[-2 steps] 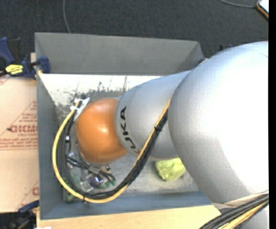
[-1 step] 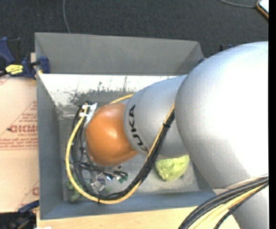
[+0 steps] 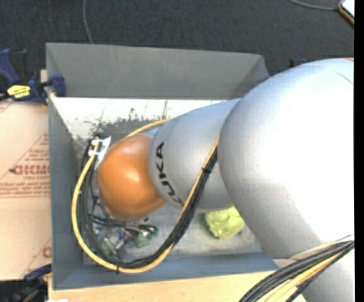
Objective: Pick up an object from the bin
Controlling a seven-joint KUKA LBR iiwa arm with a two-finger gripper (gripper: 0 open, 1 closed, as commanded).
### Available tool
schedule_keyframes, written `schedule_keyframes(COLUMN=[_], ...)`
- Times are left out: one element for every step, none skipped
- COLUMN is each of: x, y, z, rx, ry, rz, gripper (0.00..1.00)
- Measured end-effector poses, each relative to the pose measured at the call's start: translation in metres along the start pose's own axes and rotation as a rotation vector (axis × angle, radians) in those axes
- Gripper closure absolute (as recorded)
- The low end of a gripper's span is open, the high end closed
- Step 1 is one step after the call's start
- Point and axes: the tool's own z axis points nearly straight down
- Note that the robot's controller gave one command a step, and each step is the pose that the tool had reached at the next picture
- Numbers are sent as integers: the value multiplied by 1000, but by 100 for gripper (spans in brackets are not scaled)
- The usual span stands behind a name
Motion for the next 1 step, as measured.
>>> schedule_keyframes(x=[0], y=[0], z=[0], rx=[0], ry=[0], rz=[1], gripper=[100])
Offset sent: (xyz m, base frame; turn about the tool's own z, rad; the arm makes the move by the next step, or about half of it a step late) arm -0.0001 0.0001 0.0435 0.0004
